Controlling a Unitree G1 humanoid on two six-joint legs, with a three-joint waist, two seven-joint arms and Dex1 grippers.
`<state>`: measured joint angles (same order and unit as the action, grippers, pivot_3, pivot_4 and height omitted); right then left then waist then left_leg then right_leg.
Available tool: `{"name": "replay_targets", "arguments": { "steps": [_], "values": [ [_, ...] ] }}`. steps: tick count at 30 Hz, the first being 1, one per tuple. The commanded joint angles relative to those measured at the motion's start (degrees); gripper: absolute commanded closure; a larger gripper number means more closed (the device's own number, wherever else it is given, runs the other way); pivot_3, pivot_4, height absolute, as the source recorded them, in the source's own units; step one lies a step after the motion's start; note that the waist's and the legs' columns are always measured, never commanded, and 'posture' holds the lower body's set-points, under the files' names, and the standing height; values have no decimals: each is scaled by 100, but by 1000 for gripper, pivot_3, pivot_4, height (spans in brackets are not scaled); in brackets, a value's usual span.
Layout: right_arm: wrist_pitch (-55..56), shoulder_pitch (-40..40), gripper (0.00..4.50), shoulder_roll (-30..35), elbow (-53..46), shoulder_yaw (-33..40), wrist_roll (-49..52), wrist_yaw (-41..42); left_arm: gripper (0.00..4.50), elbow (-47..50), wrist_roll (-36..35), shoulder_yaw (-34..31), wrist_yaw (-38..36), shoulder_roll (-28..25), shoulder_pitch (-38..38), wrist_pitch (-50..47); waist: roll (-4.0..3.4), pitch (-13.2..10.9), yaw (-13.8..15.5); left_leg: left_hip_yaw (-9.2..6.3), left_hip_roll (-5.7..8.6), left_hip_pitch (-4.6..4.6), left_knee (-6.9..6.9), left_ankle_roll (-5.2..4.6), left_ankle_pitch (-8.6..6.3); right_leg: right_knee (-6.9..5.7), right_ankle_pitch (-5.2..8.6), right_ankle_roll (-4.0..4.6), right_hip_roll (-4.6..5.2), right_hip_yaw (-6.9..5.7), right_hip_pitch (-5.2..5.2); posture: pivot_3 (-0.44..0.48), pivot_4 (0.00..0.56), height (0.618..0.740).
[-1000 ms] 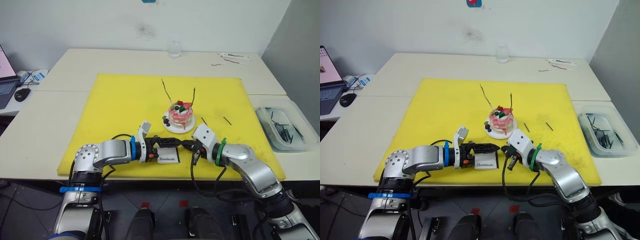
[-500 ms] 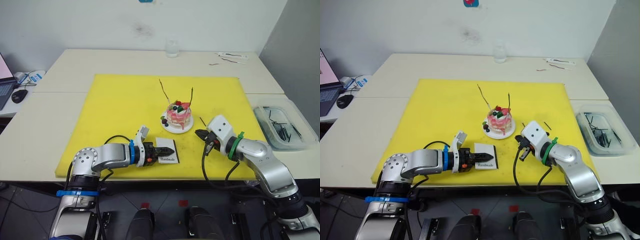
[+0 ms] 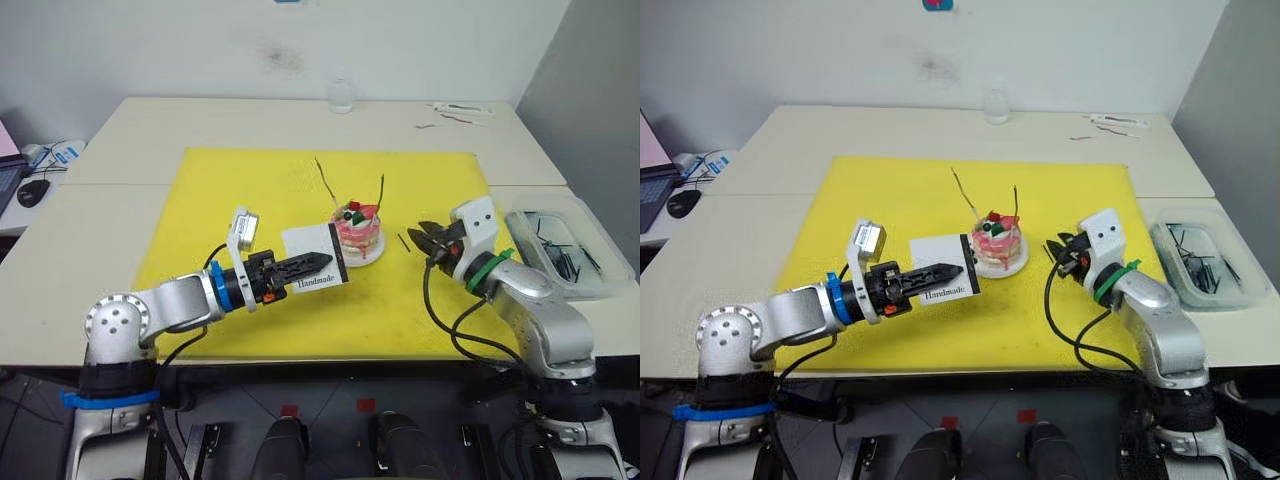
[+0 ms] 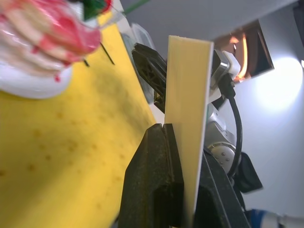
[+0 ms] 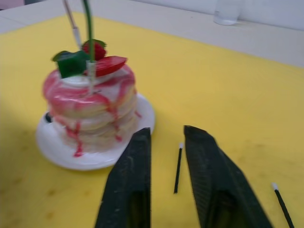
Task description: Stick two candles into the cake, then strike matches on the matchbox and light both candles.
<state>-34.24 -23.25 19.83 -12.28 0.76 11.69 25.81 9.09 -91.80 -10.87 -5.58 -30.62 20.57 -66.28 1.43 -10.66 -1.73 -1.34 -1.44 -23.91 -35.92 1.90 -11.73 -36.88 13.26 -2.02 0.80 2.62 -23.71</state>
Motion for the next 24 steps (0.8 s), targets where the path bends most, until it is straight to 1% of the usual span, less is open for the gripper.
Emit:
{"name": "replay_targets", "arguments": {
  "steps": [1,4,7,10,15,22,24],
  "values": [
    [560,-172,2943,-152,527,-138,-307,-265,4500,317,609,-6,-558,54,-168,416,0,0,8,-1,0,0,1,0,0,-2,0,0,-1,-1,-1,0,150,740],
    [757,-241,2943,-378,961,-171,-396,-471,4500,468,596,-80,-409,333,-242,654,1,-1,17,-4,-3,-2,-1,0,0,-1,0,0,-3,-2,0,0,150,740],
    [882,-266,2943,-578,1267,-192,-501,-672,4500,600,609,-74,-315,475,-272,750,1,-1,6,-1,-4,-6,-3,-1,0,-1,-2,-4,-3,3,-1,0,150,740],
    [1161,-273,2943,-718,1632,-299,-717,-866,4500,733,798,-13,-334,475,-366,804,0,0,-2,-2,-7,-3,-2,-1,0,-3,-2,-4,-8,2,-1,0,150,740],
    [1284,-318,2943,-925,1920,-280,-852,-1166,4500,825,738,-72,-334,418,-409,796,1,0,-8,-9,-17,-1,-3,-1,0,-8,-2,-3,-23,3,-1,0,150,740],
    [1365,-416,2943,-1024,2159,-274,-858,-1209,4500,849,710,-56,-303,441,-362,811,1,0,-10,-12,-18,3,-6,-2,0,-9,-2,-3,-26,3,4,0,150,740],
    [1276,-428,2943,-1058,2218,-342,-918,-1269,4500,848,843,5,-446,398,-428,781,1,0,-10,-12,-19,3,-6,-2,0,-9,-2,-3,-27,3,4,0,150,740]
  ]
}}
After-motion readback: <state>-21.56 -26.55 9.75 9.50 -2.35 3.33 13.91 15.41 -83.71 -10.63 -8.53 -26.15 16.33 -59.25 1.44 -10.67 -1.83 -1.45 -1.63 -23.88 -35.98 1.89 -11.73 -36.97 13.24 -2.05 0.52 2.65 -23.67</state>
